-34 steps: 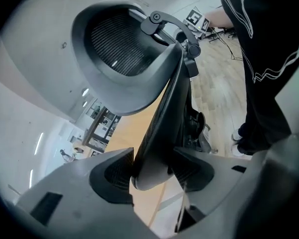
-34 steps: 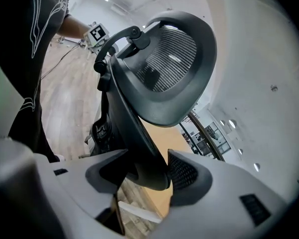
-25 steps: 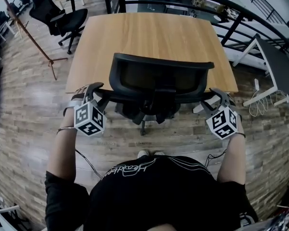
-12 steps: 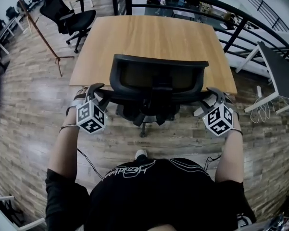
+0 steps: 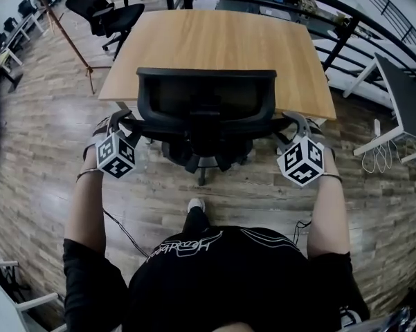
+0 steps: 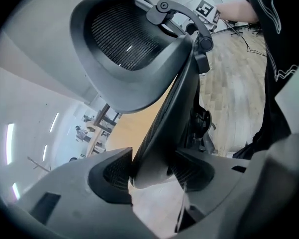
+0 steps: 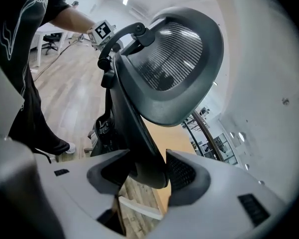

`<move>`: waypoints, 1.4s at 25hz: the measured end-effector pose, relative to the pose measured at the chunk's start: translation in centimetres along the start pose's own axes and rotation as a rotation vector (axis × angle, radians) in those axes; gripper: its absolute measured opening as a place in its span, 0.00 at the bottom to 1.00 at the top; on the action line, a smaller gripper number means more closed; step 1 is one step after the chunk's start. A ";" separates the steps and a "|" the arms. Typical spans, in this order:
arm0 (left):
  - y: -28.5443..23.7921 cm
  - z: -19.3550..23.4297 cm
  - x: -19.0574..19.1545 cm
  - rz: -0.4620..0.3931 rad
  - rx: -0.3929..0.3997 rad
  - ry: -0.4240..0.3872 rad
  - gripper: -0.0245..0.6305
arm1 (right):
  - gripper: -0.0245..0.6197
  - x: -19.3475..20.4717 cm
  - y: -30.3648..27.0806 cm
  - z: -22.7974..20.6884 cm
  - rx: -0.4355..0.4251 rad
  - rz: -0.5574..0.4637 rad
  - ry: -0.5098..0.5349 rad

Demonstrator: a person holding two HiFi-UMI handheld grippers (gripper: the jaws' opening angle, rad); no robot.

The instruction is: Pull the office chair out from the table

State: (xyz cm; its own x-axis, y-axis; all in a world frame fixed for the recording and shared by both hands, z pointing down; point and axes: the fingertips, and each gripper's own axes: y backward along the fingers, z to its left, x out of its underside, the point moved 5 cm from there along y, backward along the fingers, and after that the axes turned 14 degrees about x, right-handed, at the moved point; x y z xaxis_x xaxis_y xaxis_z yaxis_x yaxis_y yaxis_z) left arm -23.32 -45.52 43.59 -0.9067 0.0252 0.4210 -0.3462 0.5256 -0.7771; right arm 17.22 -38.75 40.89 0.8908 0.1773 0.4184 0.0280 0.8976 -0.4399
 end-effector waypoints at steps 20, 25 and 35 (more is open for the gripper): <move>4.8 -7.5 0.0 0.049 -0.042 0.093 0.38 | 0.42 1.1 3.8 1.2 -0.027 -0.045 0.041; 5.8 -8.5 0.1 0.034 -0.049 0.078 0.38 | 0.42 1.0 4.7 1.5 -0.030 -0.004 0.052; 8.9 -13.0 1.4 0.010 -0.061 0.078 0.38 | 0.42 0.6 8.9 4.4 -0.024 0.058 0.083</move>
State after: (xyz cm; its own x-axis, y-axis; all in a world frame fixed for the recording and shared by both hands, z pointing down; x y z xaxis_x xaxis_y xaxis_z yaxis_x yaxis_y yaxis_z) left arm -24.58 -29.77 43.32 -0.8878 0.0955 0.4501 -0.3195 0.5761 -0.7524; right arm 16.01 -28.86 40.73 0.9255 0.1942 0.3251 -0.0151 0.8768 -0.4806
